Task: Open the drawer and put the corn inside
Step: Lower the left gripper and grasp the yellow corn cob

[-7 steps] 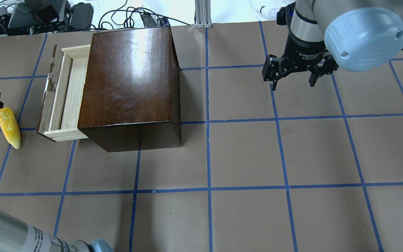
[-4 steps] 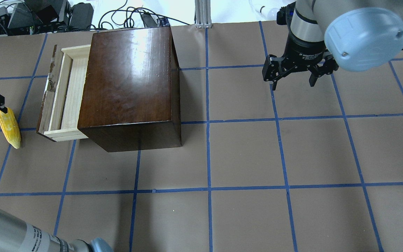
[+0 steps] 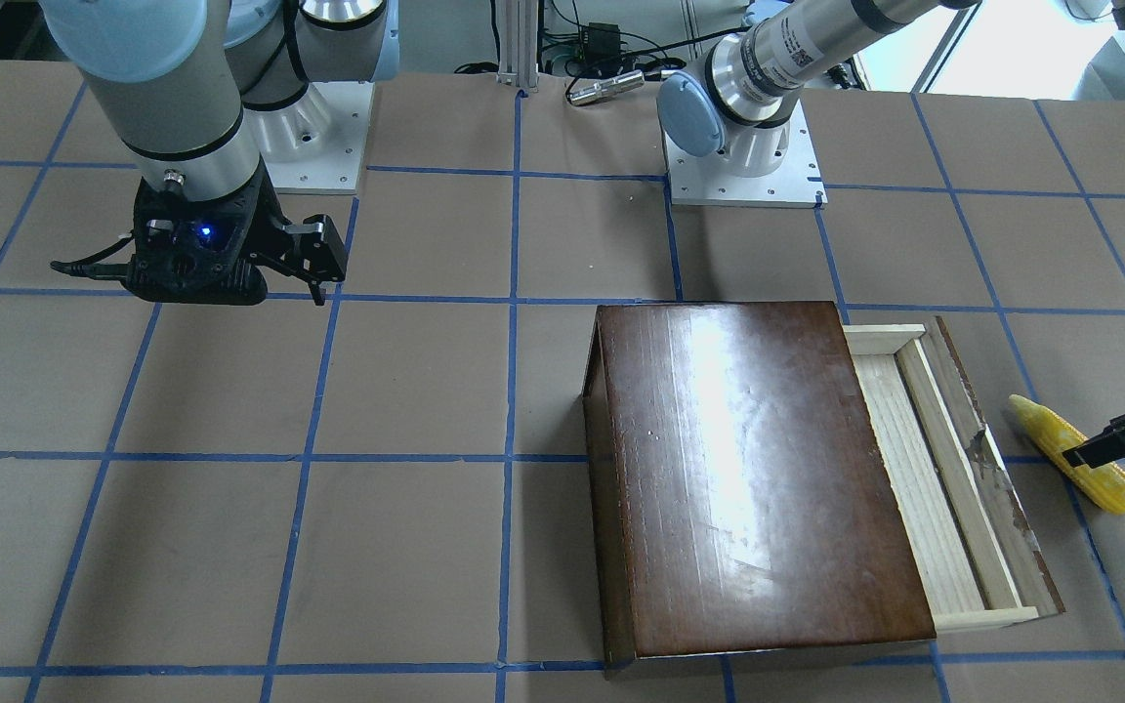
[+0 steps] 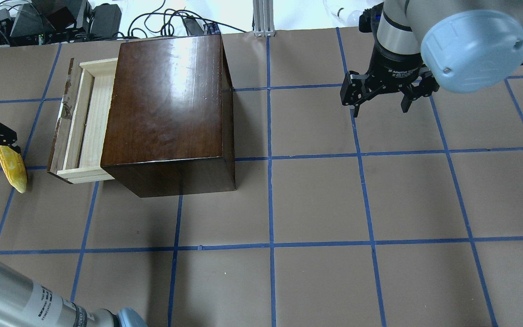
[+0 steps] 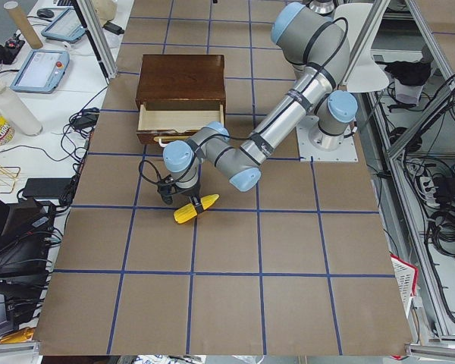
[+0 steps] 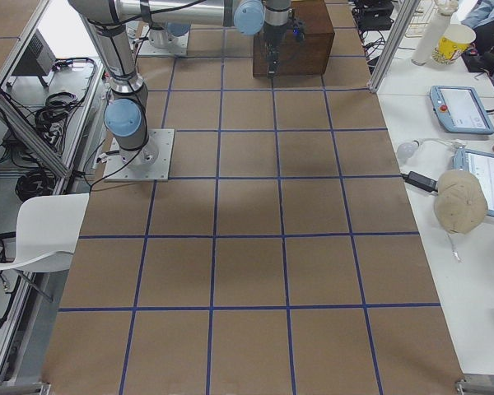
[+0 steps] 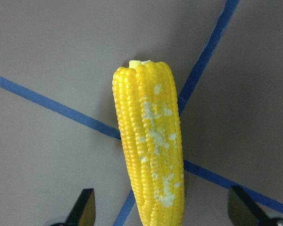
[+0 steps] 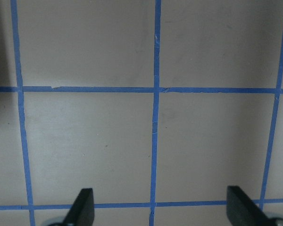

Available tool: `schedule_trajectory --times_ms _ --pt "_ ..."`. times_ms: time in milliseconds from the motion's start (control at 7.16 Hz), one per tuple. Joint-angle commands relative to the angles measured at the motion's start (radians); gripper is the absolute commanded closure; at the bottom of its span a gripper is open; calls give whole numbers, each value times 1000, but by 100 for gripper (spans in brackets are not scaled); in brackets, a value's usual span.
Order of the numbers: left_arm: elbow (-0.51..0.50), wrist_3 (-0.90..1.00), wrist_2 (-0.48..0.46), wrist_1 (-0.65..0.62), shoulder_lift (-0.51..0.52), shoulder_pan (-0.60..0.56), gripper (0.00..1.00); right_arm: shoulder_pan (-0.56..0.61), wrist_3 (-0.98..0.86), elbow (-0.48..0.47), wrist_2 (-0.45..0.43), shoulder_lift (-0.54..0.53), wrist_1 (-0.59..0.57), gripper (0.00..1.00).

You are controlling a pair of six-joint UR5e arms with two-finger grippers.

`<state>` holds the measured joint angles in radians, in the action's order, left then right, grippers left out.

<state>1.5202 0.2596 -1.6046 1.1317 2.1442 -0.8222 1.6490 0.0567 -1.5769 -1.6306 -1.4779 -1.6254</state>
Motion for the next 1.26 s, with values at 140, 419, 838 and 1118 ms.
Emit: schedule_trajectory --times_ms 140,419,838,1118 --pt "-6 3 -5 -24 42 0 0 0 0 0 0 1 1 0" --pt "-6 -2 -6 -47 62 0 36 0 0 0 0 1 -1 0" --pt "-6 13 -5 -35 53 0 100 0 0 0 0 1 1 0" --pt "-27 77 -2 -9 30 -6 100 0 0 0 0 -1 1 0"
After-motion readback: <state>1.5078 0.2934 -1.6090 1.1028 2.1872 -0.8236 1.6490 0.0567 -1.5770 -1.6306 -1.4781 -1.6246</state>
